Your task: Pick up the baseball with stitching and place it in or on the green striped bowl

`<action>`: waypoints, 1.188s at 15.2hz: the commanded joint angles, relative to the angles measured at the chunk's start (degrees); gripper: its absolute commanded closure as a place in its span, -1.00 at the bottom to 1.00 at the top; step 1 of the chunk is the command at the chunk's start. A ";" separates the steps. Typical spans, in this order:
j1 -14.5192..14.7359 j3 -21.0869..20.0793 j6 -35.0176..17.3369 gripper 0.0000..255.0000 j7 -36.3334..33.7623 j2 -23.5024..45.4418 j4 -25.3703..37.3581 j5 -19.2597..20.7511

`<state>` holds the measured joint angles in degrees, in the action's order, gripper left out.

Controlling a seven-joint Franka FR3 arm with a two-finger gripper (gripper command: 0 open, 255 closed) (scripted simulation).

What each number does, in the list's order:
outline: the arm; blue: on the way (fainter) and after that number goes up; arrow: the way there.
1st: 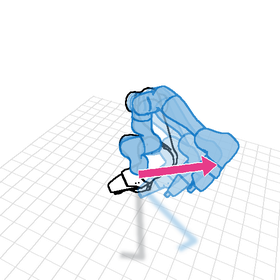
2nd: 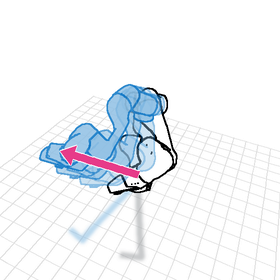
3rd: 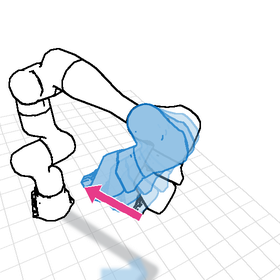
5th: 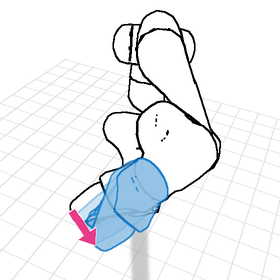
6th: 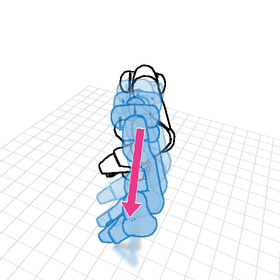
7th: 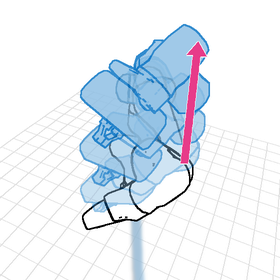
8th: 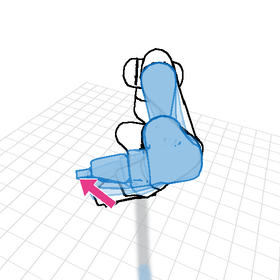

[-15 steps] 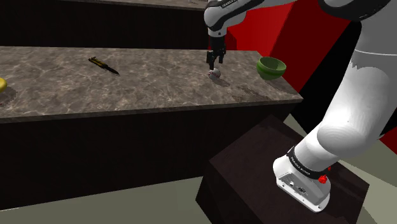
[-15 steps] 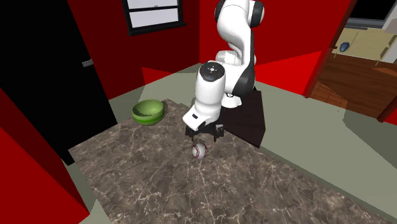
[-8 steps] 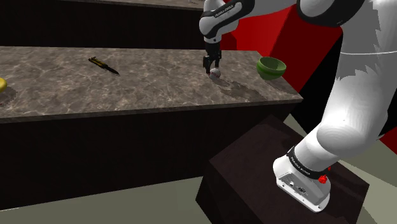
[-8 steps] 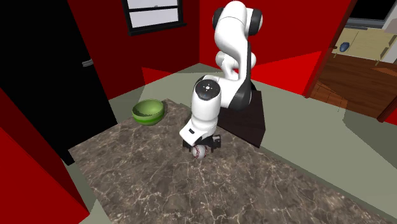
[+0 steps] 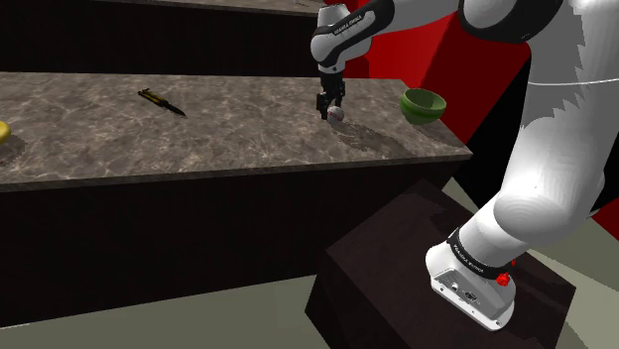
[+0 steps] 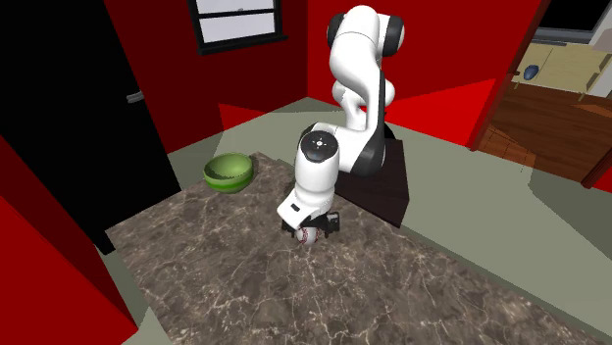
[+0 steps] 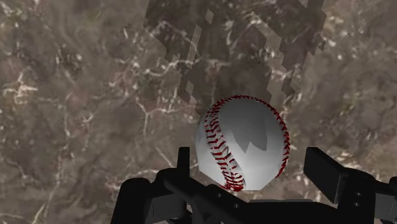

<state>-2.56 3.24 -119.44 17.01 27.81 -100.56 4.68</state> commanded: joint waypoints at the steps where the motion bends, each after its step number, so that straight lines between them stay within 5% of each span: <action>1: 0.00 0.00 -0.02 -1.00 0.00 0.00 -0.01 0.00; 2: 0.00 0.00 -0.01 -1.00 0.00 0.00 -0.01 0.00; 3: 0.00 0.00 -0.01 1.00 0.00 0.00 -0.01 0.00; 18: 0.06 0.02 3.60 1.00 0.27 -2.40 1.21 -0.02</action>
<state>-2.53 3.26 -116.36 17.27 25.84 -99.41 4.65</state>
